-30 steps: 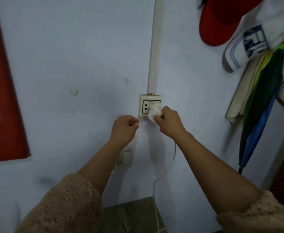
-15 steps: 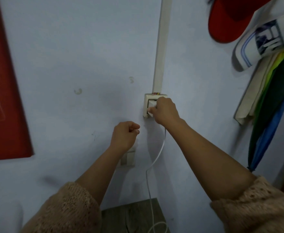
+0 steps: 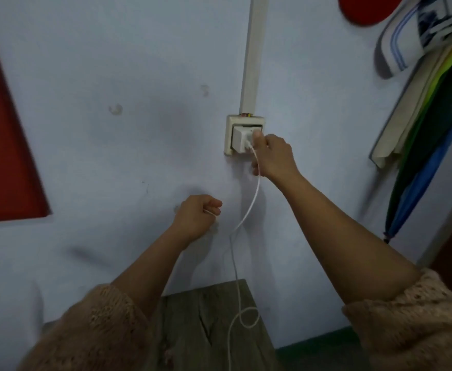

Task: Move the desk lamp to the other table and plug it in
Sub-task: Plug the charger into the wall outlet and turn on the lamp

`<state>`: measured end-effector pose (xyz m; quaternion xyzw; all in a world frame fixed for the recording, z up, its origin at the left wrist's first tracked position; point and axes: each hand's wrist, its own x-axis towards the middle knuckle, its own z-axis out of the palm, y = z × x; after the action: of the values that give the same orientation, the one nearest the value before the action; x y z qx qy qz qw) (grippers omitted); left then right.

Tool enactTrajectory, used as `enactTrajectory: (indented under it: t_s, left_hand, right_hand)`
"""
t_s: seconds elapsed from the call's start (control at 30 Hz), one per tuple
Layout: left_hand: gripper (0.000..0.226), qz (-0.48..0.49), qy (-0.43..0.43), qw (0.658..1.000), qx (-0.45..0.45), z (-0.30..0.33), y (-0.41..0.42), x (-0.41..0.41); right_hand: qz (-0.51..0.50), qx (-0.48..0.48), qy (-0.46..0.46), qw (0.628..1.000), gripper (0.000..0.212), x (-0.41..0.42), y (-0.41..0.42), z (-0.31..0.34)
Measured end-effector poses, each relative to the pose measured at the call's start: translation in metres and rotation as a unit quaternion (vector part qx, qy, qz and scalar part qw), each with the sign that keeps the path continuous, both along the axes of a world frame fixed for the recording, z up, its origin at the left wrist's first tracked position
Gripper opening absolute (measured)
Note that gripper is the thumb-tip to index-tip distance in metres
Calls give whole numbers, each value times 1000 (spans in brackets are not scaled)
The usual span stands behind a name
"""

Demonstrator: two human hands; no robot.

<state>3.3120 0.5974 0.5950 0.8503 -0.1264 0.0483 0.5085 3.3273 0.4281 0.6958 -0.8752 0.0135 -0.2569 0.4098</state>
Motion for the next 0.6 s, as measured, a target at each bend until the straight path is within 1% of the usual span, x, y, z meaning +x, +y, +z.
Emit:
enactTrajectory:
  t_s: [0.03,0.1,0.13,0.17,0.23,0.3,0.33,0.4,0.47,0.53,0.6]
  left_hand:
    - [38,-27,22,999,4,-4,1,-3]
    - [42,-89,63,994,29,-19,-2,-12]
    - [43,-117,74,989,51,-26,-4,-16]
    - [44,-142,84,984,72,-33,-6,-19]
    - [37,-173,99,975,100,-49,-11,-23]
    - [22,-185,89,972,112,-67,-17,-26]
    - [19,-186,78,973,115,-76,-19,-27]
    - [14,-180,61,975,116,-92,-21,-29]
    - [14,-166,47,979,111,-103,-21,-32]
    - [15,-137,42,985,98,-108,-20,-36]
    - [26,-104,30,991,84,-113,-19,-40]
  right_hand:
    - [-12,12,-12,1000,54,-4,-7,-14]
    - [-17,13,16,1000,38,-14,-22,-57]
    - [-11,12,56,998,28,-20,-28,-81]
    - [-2,8,108,994,21,-28,-32,-105]
    - [25,-21,213,976,26,-46,-37,-156]
    - [57,-61,315,945,27,-68,-37,-204]
    - [71,-63,360,928,27,-79,-36,-225]
    - [100,11,419,902,32,-96,-35,-254]
    - [122,98,426,891,34,-108,-33,-269]
    - [139,134,409,892,28,-115,-32,-274]
    - [154,158,396,892,23,-120,-29,-276]
